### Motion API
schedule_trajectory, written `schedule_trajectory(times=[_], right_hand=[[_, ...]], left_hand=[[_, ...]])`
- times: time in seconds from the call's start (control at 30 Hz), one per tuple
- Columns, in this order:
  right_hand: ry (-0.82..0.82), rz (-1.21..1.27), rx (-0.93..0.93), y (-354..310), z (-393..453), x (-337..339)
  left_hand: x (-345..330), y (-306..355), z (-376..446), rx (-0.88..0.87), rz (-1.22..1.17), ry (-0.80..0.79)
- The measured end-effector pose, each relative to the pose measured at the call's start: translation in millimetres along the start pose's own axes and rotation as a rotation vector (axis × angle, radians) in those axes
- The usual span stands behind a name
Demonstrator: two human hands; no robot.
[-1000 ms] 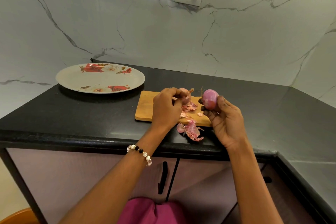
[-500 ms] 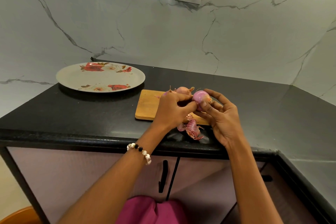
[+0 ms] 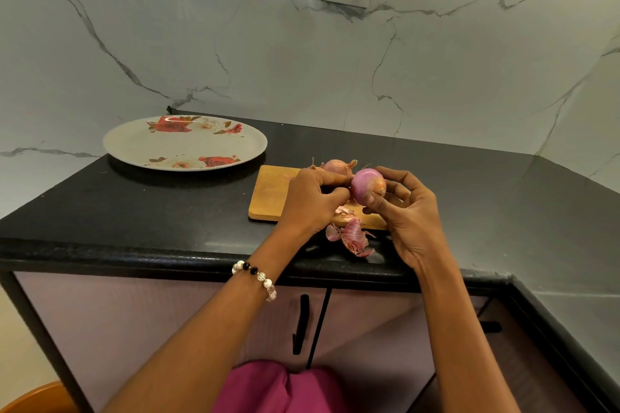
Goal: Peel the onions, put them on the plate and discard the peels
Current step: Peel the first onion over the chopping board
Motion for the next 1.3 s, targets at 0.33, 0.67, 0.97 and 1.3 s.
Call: schedule_trajectory(times=[0.33,0.67,0.97,1.3], right_hand=[[0.017,0.106,-0.082,-3.0,-3.0,-3.4],[0.004,0.013,-0.045,0.7,-0.5,-0.5],[0.000,-0.034,-0.005,1.2,0.2,-0.1],[0.012,-0.049,-0.009,2.3,0.3,0.4]], left_hand=[[0.1,1.2,-1.0,0.050,-0.139,0.023],[-0.5,-0.1,-2.7,0.081,-0.143,-0.025],[0.1,1.2,-4.4,0.121,-0.194,-0.045],[1.2,1.2,-4.0,0.075,-0.117,-0.013]])
Point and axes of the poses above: each hand's wrist, its own z-axis towards the middle knuckle, its own x-axis out of the back of the hand, y = z × x, the point moved 3 cm from there along z, towards the middle knuckle, and after that the axes turned 9 degrees about y, right-handed, at the moved point
